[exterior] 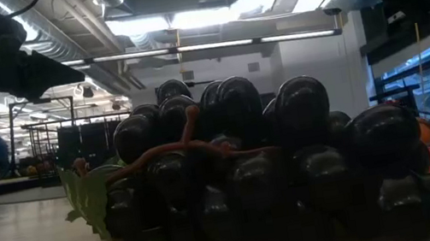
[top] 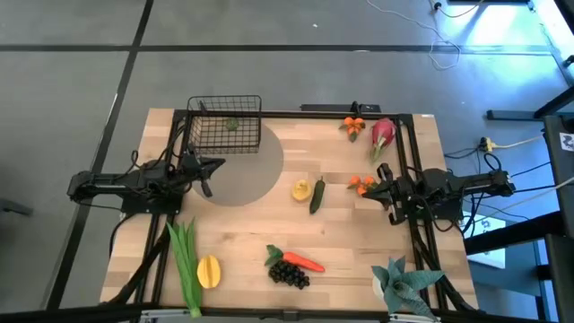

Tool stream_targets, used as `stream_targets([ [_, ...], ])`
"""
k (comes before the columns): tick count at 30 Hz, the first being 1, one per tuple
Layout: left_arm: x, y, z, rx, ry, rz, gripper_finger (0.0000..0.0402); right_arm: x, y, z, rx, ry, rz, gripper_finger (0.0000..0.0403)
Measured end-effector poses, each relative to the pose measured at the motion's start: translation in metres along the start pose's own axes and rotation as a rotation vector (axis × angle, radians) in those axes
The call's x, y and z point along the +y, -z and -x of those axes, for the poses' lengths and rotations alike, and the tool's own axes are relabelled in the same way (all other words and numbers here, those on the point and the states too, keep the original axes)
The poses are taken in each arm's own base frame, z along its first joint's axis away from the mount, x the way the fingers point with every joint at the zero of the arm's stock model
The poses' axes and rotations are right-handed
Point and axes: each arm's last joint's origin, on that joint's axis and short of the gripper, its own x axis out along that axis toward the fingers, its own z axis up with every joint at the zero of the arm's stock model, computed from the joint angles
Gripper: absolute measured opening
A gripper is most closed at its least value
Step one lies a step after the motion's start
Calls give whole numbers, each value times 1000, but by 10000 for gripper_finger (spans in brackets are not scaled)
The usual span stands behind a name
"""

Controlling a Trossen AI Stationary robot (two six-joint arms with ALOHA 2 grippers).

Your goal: Build produce basket

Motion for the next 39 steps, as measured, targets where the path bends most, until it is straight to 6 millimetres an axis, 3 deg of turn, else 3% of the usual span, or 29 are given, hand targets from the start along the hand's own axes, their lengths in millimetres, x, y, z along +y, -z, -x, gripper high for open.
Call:
stream_targets([
  [30, 0, 0, 0, 0, 0, 0, 0, 0, 0, 0, 0, 0, -2, 0],
  [39, 0, 0, 0, 0, 0, 0, 0, 0, -3, 0, -27, -2, -84, 0],
])
